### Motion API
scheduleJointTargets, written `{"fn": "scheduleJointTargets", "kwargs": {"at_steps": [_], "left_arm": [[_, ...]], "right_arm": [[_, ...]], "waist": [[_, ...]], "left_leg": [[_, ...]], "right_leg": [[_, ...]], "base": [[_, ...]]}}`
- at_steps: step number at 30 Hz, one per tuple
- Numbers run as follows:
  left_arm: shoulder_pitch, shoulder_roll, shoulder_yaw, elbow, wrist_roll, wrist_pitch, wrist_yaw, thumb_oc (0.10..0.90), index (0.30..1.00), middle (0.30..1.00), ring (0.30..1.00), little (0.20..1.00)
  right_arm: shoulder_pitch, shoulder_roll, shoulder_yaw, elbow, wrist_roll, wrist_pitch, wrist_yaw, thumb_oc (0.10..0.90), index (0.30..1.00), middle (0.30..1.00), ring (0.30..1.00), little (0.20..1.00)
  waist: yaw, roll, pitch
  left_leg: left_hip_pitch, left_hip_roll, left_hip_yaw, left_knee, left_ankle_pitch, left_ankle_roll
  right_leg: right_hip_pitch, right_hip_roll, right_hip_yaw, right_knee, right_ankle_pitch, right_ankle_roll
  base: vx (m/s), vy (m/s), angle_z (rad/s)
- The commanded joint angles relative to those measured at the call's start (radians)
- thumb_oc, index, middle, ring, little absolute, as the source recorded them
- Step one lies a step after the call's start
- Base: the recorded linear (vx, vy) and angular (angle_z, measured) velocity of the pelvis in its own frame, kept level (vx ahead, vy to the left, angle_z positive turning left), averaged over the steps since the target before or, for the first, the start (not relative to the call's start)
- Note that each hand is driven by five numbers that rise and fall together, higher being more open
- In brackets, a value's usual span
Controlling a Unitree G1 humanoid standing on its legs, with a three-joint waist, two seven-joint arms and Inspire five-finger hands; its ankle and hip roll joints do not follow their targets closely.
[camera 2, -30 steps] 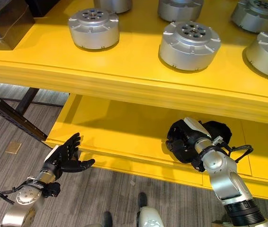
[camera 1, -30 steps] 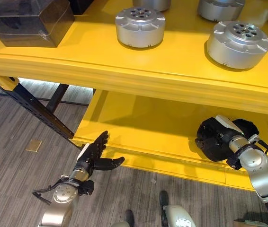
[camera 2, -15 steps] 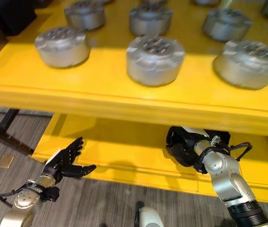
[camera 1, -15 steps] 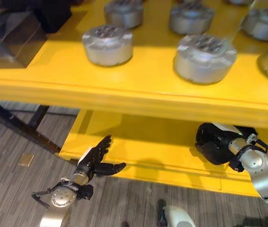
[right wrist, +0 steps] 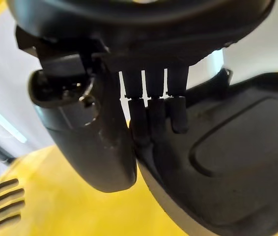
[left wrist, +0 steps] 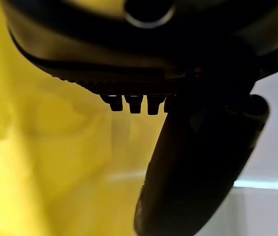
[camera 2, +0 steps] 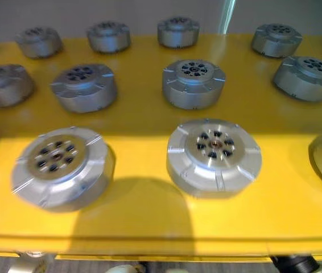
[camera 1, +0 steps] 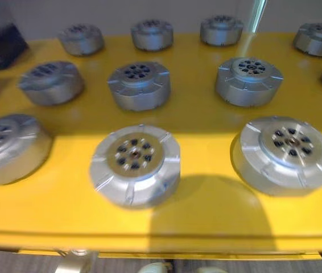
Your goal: Move parts from the plastic box to the shelf.
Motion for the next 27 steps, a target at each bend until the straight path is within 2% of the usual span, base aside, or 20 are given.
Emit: {"fn": "scheduleJointTargets", "kwargs": {"at_steps": [1, 12, 20, 23, 24, 25, 26, 27], "left_arm": [[-0.012, 0.100, 0.054, -0.082, -0.018, -0.079, 0.007, 0.900, 1.000, 1.000, 1.000, 1.000], [0.030, 0.113, 0.065, -0.099, -0.026, -0.094, -0.014, 0.900, 1.000, 1.000, 1.000, 1.000], [0.048, 0.114, 0.059, -0.098, -0.022, -0.098, -0.021, 0.900, 1.000, 1.000, 1.000, 1.000], [0.040, 0.118, 0.048, -0.088, -0.025, -0.095, -0.030, 0.900, 1.000, 1.000, 1.000, 1.000], [0.040, 0.118, 0.043, -0.085, -0.029, -0.091, -0.027, 0.900, 1.000, 1.000, 1.000, 1.000], [0.057, 0.117, 0.049, -0.084, -0.031, -0.090, -0.013, 0.900, 1.000, 1.000, 1.000, 1.000], [0.073, 0.117, 0.057, -0.081, -0.046, -0.096, 0.035, 0.900, 1.000, 1.000, 1.000, 1.000], [0.063, 0.120, 0.052, -0.078, -0.050, -0.092, 0.042, 0.900, 1.000, 1.000, 1.000, 1.000]], "right_arm": [[-0.193, 0.037, -0.055, -0.032, -0.008, -0.034, -0.060, 0.400, 0.300, 0.300, 0.300, 0.300], [-0.160, 0.030, -0.071, -0.043, 0.004, -0.022, -0.064, 0.400, 0.300, 0.300, 0.300, 0.300], [-0.123, 0.043, -0.081, -0.050, -0.002, -0.027, -0.089, 0.400, 0.300, 0.300, 0.300, 0.300], [-0.148, 0.045, -0.067, -0.029, 0.010, -0.003, -0.102, 0.400, 0.300, 0.300, 0.300, 0.300], [-0.164, 0.048, -0.058, -0.021, 0.014, 0.005, -0.099, 0.400, 0.300, 0.300, 0.300, 0.300], [-0.199, 0.062, -0.030, -0.007, 0.016, 0.005, -0.092, 0.400, 0.300, 0.300, 0.300, 0.300], [-0.251, 0.078, 0.007, 0.012, 0.023, -0.018, -0.084, 0.400, 0.300, 0.300, 0.300, 0.300], [-0.272, 0.074, 0.029, 0.016, 0.035, 0.000, -0.101, 0.400, 0.300, 0.300, 0.300, 0.300]], "waist": [[0.068, -0.093, -0.029], [0.069, -0.093, -0.041], [0.067, -0.099, -0.061], [0.069, -0.100, -0.058], [0.073, -0.101, -0.054], [0.096, -0.104, -0.043], [0.128, -0.106, -0.025], [0.134, -0.105, -0.009]], "left_leg": [[0.118, 0.037, 0.036, 0.054, -0.190, -0.168], [0.155, 0.025, 0.056, 0.027, -0.206, -0.153], [0.197, 0.012, 0.065, 0.003, -0.222, -0.134], [0.200, 0.002, 0.072, 0.005, -0.230, -0.125], [0.201, 0.001, 0.084, 0.006, -0.232, -0.123], [0.199, 0.010, 0.140, 0.016, -0.234, -0.128], [0.183, 0.032, 0.200, 0.050, -0.245, -0.132], [0.166, 0.041, 0.180, 0.081, -0.257, -0.121]], "right_leg": [[0.107, -0.057, -0.032, -0.321, 0.264, 0.068], [0.130, -0.063, -0.029, -0.350, 0.271, 0.076], [0.150, -0.071, -0.020, -0.372, 0.289, 0.095], [0.139, -0.076, -0.021, -0.370, 0.297, 0.103], [0.129, -0.078, -0.041, -0.355, 0.295, 0.107], [0.106, -0.091, -0.147, -0.307, 0.279, 0.111], [0.081, -0.133, -0.264, -0.240, 0.261, 0.120], [0.069, -0.158, -0.241, -0.186, 0.239, 0.124]], "base": [[-0.03, 0.050, 0.21], [-0.01, 0.051, 0.13], [-0.02, 0.078, 0.03], [-0.04, 0.122, -0.01], [-0.07, 0.129, -0.15], [-0.19, 0.086, -0.24], [-0.24, 0.027, -1.03], [-0.24, -0.058, -1.91]]}}
